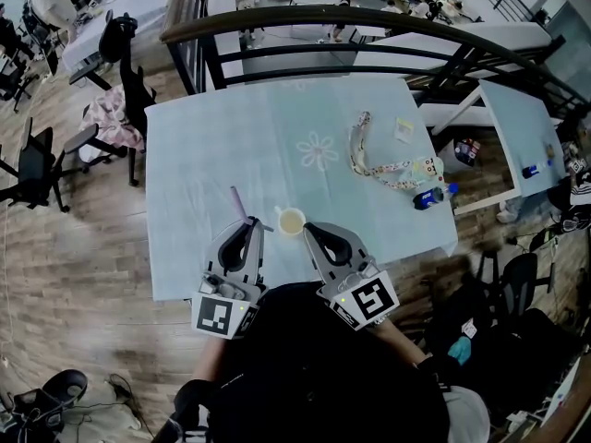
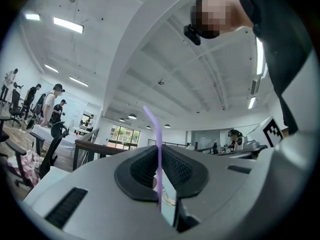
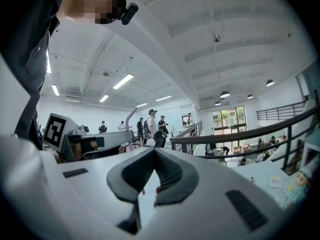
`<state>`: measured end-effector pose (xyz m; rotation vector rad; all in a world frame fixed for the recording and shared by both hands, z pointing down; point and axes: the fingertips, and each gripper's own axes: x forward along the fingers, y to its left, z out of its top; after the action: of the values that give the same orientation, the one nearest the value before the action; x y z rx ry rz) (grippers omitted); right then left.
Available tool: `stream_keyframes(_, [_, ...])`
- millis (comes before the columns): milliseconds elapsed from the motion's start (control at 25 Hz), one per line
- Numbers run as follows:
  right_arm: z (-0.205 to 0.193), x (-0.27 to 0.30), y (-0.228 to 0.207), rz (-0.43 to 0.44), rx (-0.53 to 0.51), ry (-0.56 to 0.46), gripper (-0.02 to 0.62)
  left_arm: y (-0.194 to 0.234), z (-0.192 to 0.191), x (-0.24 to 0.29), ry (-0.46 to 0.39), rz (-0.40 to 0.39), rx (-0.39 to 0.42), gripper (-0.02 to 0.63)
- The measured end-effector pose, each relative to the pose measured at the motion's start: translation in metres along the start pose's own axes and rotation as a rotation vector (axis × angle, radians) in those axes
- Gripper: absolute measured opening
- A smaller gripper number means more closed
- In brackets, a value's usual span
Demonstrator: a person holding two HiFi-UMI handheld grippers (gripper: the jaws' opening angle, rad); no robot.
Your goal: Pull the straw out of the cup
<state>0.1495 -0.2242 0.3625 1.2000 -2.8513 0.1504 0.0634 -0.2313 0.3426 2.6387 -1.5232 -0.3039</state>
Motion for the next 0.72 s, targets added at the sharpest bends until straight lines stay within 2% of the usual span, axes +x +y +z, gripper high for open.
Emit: stream_keyframes(720, [-0.001, -0.0005, 0.0011, 0.004, -0.008, -0.004, 0.008, -0.0012, -0.0065, 0.0001, 0.003, -0.004, -0.004, 0.029])
